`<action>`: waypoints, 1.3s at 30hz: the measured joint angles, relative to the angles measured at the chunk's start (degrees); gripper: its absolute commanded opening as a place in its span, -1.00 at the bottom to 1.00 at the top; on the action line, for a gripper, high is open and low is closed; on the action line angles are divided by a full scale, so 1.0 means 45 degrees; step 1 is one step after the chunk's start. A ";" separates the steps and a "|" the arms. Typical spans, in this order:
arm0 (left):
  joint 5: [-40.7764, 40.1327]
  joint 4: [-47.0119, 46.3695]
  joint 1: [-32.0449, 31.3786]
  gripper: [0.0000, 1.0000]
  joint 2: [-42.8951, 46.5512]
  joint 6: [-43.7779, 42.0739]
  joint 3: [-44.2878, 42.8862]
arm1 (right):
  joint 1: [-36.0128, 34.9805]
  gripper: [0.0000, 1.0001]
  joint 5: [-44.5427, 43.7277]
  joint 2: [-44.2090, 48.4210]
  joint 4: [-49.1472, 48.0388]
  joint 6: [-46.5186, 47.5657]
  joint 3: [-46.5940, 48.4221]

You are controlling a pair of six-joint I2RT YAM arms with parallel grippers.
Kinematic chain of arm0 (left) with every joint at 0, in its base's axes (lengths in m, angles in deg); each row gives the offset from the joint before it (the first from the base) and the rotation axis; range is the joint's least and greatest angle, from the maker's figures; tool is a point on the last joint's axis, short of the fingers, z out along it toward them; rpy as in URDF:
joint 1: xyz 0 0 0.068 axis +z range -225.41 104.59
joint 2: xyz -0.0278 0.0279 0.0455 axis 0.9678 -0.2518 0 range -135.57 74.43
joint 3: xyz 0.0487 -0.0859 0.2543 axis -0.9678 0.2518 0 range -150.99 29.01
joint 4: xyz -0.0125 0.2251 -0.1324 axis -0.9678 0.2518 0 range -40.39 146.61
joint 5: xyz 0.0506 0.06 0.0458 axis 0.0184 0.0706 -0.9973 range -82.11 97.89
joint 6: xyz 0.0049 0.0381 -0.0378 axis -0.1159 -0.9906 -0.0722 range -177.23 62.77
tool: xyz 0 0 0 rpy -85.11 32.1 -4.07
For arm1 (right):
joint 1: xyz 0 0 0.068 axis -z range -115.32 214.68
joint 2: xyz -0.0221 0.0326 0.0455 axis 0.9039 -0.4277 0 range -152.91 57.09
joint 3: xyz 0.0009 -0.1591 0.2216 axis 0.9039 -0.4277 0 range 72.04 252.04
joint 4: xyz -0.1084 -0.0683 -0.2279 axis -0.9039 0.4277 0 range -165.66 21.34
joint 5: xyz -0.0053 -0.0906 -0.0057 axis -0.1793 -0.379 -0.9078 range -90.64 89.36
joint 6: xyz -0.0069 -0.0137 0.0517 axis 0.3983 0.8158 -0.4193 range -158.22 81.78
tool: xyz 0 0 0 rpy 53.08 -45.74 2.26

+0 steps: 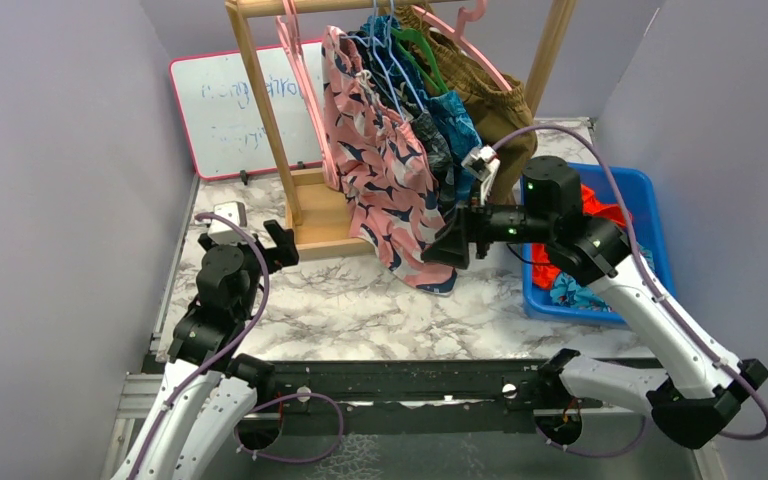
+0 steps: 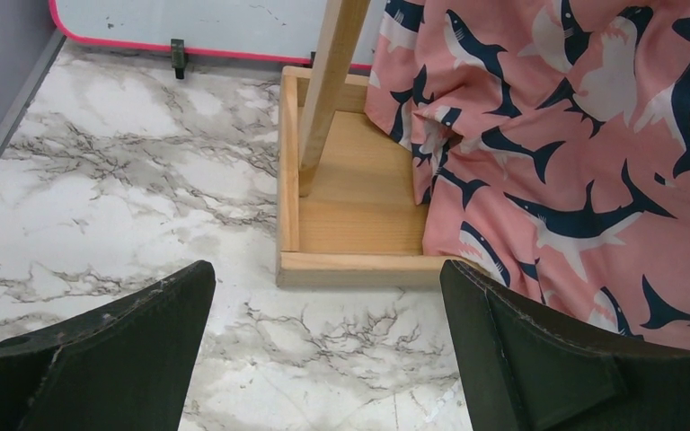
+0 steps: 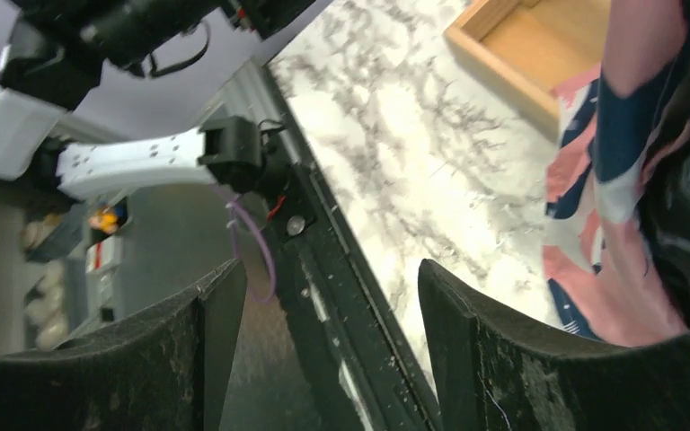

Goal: Remove the shorts from the hanger
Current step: Pick up the hanger from the clothes rod.

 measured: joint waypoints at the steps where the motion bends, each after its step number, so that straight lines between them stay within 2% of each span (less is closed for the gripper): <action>1: 0.0024 -0.0005 0.0000 0.98 0.0005 0.0000 0.0010 | -0.0607 0.37 -0.0913 -0.0185 0.0151 -0.0068 0.0321; 12: 0.0272 -0.0092 0.0000 0.98 0.0063 0.0000 0.0112 | -0.3963 0.25 -0.8626 -0.1744 -0.0257 -0.0393 0.2841; 15: 0.0359 -0.0097 0.0000 0.98 0.0063 -0.0005 0.0112 | -0.4206 0.10 -1.0312 -0.2205 -0.0389 -0.0393 0.3283; 18: 0.0452 -0.0097 0.0000 0.98 0.0063 -0.0005 0.0117 | -0.4197 0.16 -1.1608 -0.2244 -0.0515 -0.0437 0.3288; 22: 0.0525 -0.0102 0.0000 0.98 0.0063 -0.0005 0.0117 | -0.4192 0.17 -1.2395 -0.2244 -0.0748 -0.0432 0.3332; 29: 0.0568 -0.0102 0.0000 0.98 0.0058 -0.0005 0.0117 | -0.4192 0.05 -1.3304 -0.2973 -0.1127 0.0296 0.4279; 34: 0.0583 -0.0102 0.0000 0.98 0.0024 -0.0005 0.0117 | -0.4192 -0.13 -1.3872 -0.5144 -0.0991 0.1064 0.6839; 37: 0.0583 -0.0097 0.0000 0.98 0.0029 -0.0010 0.0117 | -0.4192 -0.30 -1.4256 -0.5668 -0.0928 0.1486 0.7082; 39: 0.0583 -0.0097 0.0000 0.98 0.0029 -0.0005 0.0117 | -0.4192 -0.31 -1.4338 -0.5697 -0.0923 0.1671 0.7004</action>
